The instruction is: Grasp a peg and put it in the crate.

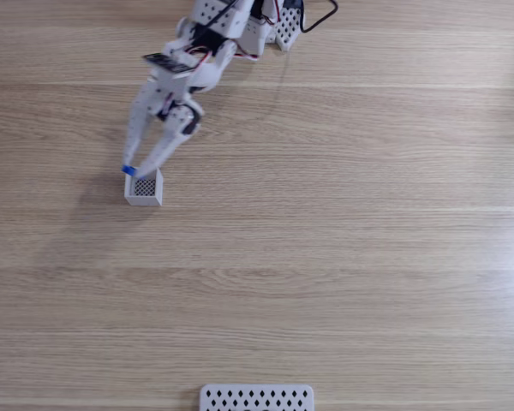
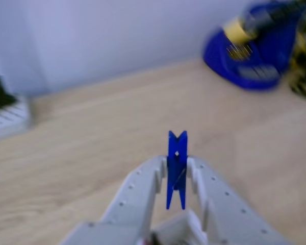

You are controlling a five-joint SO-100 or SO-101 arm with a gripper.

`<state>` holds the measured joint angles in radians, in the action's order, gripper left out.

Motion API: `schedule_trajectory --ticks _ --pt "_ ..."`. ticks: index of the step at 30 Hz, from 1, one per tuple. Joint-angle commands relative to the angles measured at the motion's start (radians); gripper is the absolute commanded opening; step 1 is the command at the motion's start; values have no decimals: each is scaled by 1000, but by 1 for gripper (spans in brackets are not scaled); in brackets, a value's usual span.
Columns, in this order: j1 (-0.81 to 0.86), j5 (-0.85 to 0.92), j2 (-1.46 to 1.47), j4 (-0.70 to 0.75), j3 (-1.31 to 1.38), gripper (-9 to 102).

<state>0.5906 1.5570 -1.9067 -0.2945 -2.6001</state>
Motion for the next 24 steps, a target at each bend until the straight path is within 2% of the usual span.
schedule_trajectory --ticks 1,10,18,24 --pt "37 -38 40 -37 92 -1" --pt "34 -84 176 -37 181 -1" --pt "34 -78 181 -32 186 0" --pt "35 -77 160 31 155 6"
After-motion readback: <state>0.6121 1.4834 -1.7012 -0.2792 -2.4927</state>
